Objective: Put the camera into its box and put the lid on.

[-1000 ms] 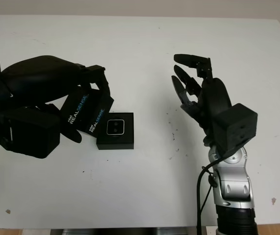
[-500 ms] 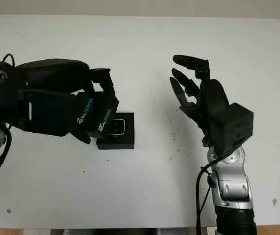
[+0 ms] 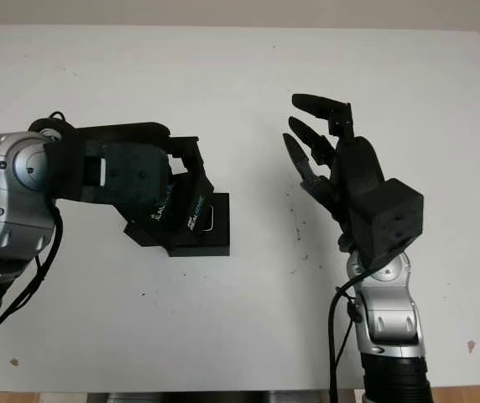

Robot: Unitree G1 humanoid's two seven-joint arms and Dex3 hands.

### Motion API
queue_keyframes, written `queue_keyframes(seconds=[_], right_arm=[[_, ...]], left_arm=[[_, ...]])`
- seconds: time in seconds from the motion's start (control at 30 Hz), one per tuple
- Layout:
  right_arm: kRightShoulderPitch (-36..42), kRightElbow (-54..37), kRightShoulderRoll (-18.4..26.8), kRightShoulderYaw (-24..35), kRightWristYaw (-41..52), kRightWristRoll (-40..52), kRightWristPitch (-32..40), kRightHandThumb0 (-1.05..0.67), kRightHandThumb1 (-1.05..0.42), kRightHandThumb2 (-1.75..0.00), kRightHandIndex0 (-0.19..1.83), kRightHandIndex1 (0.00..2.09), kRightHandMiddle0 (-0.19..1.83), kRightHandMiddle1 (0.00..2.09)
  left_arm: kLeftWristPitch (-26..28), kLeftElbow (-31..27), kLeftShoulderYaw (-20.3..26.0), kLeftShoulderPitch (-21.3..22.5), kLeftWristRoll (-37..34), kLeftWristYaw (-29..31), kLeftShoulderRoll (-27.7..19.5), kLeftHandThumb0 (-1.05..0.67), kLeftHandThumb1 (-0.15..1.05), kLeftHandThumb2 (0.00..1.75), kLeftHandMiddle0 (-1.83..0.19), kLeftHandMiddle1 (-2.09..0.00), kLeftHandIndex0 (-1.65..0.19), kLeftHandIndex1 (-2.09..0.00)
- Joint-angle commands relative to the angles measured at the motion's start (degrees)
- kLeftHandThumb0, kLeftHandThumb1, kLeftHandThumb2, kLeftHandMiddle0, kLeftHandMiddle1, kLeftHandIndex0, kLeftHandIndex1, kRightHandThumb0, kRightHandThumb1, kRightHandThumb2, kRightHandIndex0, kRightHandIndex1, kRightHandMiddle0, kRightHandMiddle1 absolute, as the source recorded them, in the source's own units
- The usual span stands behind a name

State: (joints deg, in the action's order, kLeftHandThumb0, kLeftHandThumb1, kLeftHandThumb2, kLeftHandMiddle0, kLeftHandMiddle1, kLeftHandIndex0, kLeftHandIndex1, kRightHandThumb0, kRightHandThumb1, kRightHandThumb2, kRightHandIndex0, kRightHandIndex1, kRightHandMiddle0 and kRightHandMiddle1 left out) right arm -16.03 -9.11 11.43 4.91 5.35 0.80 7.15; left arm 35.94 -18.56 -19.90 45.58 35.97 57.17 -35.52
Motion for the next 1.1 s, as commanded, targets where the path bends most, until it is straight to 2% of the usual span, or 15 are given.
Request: queue_keyframes(seconds=[0.0,0.1,0.2,0.27,0.33,0.43,0.5,0.7,0.87,0.9,0.97,1.0,1.07], right_arm=[[-0.3,0.2,-0.4,0.1,-0.3,0.1,-0.4,-0.55,-1.05,-0.33,0.21,0.41,-0.19,1.17],[-0.5,1.1,-0.5,0.3,0.3,1.0,-2.0,-0.53,-1.05,-0.33,0.02,0.74,-0.19,1.17],[-0.9,2.9,-0.5,0.4,1.6,2.1,-4.7,-0.50,-1.05,-0.34,-0.12,0.98,-0.19,1.19],[-1.0,3.9,-0.5,0.3,1.8,2.2,-6.2,-0.49,-1.05,-0.34,-0.14,1.02,-0.19,1.19],[-1.0,4.5,-0.6,0.2,1.9,2.2,-7.1,-0.49,-1.05,-0.34,-0.16,1.02,-0.19,1.18],[-0.8,4.5,-0.7,-0.2,1.7,1.9,-7.8,-0.49,-1.05,-0.33,-0.16,1.01,-0.19,1.18],[-0.6,4.2,-0.7,-0.3,1.6,1.7,-7.9,-0.52,-1.05,-0.32,-0.15,0.99,-0.19,1.20],[0.1,3.4,-0.6,-0.5,1.2,0.7,-8.0,-0.53,-1.05,-0.31,-0.11,0.97,-0.19,1.21],[0.1,3.3,-0.8,-0.4,1.3,1.0,-8.0,-0.51,-1.05,-0.32,-0.13,0.94,-0.19,1.22],[0.1,3.3,-0.8,-0.4,1.2,0.9,-7.9,-0.51,-1.05,-0.32,-0.12,0.94,-0.19,1.22],[0.1,3.5,-0.8,-0.5,1.1,0.6,-8.4,-0.52,-1.05,-0.31,-0.12,0.93,-0.19,1.23],[0.1,3.7,-0.8,-0.6,1.1,0.5,-8.7,-0.51,-1.05,-0.32,-0.12,0.93,-0.19,1.23],[0.1,3.7,-1.0,-0.7,0.8,0.1,-8.6,-0.51,-1.05,-0.31,-0.11,0.93,-0.19,1.23]], left_arm=[[0.1,0.1,-0.5,-0.5,0.1,-1.0,0.6,-0.29,1.05,0.34,-0.55,-2.09,-0.17,-1.98],[0.5,0.2,-0.5,-1.1,-0.2,-2.7,1.8,-0.28,1.05,0.34,-0.45,-2.09,-0.18,-1.89],[1.9,-0.2,-1.1,-0.4,0.0,-3.1,3.2,-0.28,1.05,0.35,-0.79,-2.09,-0.30,-2.04],[2.4,-0.3,-1.8,0.0,0.4,-3.5,3.9,-0.28,1.05,0.35,-0.86,-2.09,-0.35,-2.08],[1.7,-0.1,-1.8,0.0,0.1,-4.3,4.4,-0.27,1.05,0.35,-1.04,-2.09,-0.59,-2.09],[0.4,-0.2,-1.9,-0.7,-0.3,-6.0,5.1,-0.25,1.05,0.34,-1.10,-2.09,-0.65,-2.09],[-0.2,-0.1,-2.1,-1.1,-0.5,-6.6,5.4,-0.26,1.05,0.34,-1.22,-2.09,-0.77,-2.09],[-2.6,0.2,-2.7,-1.9,-0.9,-7.0,5.5,-0.28,1.05,0.34,-1.23,-2.09,-0.79,-2.09],[-1.2,-0.5,-2.3,-2.1,-2.4,-6.4,6.5,-0.27,1.05,0.31,-0.97,-2.09,-0.74,-2.09],[0.4,-0.9,-2.6,-1.6,-2.4,-5.5,6.6,-0.28,1.05,0.31,-0.81,-2.09,-0.63,-2.09],[3.9,-1.9,-3.2,-0.7,-2.3,-3.9,7.1,-0.29,1.05,0.31,-0.64,-2.09,-0.38,-2.08],[5.1,-2.3,-3.5,-0.3,-2.3,-3.4,7.2,-0.29,1.05,0.31,-0.43,-1.96,-0.26,-2.01],[8.2,-3.1,-3.8,0.4,-2.5,-2.2,7.5,-0.29,1.05,0.30,-0.34,-1.89,-0.19,-1.92]])
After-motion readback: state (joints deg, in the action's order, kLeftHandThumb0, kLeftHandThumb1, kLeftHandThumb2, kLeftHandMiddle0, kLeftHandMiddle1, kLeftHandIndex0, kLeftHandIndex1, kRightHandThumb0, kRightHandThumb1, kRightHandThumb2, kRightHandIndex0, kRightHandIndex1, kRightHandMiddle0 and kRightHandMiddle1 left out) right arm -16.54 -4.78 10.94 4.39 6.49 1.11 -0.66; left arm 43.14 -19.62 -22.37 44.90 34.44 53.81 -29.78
